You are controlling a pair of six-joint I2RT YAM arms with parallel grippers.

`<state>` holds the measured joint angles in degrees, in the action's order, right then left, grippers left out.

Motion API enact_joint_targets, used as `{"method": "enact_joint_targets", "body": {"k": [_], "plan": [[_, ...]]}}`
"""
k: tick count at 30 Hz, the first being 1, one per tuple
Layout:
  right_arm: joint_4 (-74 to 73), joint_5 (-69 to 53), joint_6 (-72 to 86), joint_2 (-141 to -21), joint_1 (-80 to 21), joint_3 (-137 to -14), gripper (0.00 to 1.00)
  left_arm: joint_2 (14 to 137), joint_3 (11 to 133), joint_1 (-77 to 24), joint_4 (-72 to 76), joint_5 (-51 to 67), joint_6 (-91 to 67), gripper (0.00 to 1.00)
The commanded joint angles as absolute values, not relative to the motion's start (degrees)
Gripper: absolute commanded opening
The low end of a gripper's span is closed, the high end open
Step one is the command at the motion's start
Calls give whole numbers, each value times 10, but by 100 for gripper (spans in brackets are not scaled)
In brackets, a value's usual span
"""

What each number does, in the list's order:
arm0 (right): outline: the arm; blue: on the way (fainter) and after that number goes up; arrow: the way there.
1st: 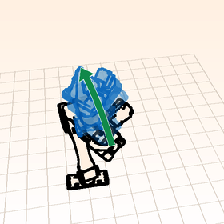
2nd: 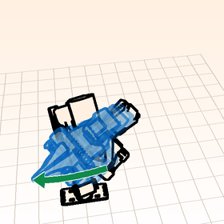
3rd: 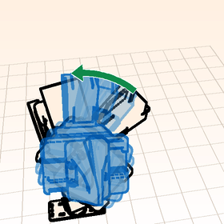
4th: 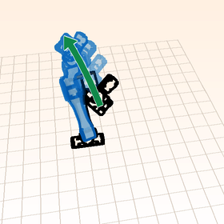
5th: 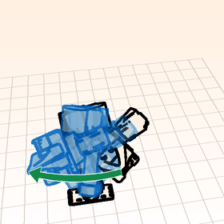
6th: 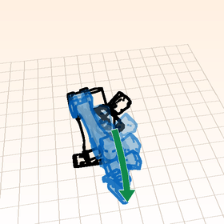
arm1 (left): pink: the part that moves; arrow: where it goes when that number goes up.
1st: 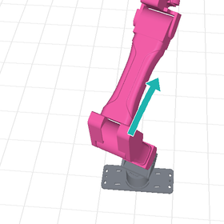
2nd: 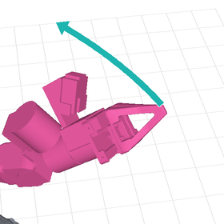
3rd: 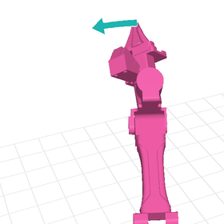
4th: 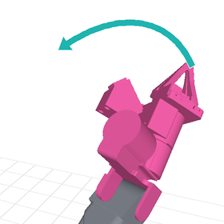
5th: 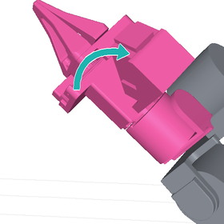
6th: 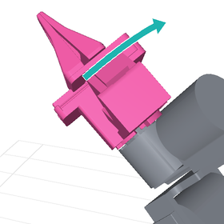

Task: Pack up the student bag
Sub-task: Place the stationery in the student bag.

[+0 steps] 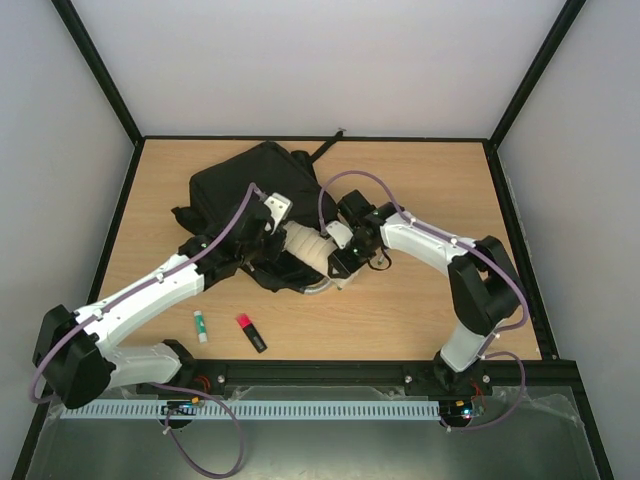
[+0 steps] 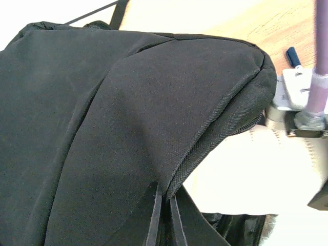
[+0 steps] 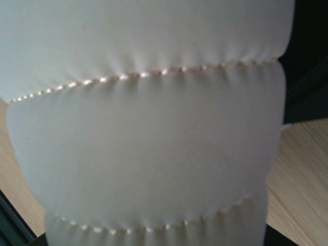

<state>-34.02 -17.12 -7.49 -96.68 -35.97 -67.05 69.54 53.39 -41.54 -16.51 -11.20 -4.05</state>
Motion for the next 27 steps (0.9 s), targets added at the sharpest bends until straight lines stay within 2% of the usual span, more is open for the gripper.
{"method": "enact_joint_targets", "body": {"k": [1,4,7,12,15,20,27], "plan": [[-314,-191,-25,-994,-360,-699,44,669,535,-398,-93,-71,-51,2],[-294,-183,-8,-1005,-361,-706,44,664,530,-381,-84,-50,-59,2],[-271,-186,11,-1013,-362,-713,48,661,527,-369,-82,-34,-63,2],[-279,-207,4,-1043,-372,-738,65,663,526,-364,-83,-24,-65,2],[-287,-226,-8,-1047,-373,-737,73,664,525,-362,-84,-24,-64,2],[-283,-221,-39,-1000,-373,-698,85,660,520,-361,-86,-27,-60,2],[-317,-217,-112,-921,-373,-648,91,658,518,-361,-88,-27,-60,2]]}}
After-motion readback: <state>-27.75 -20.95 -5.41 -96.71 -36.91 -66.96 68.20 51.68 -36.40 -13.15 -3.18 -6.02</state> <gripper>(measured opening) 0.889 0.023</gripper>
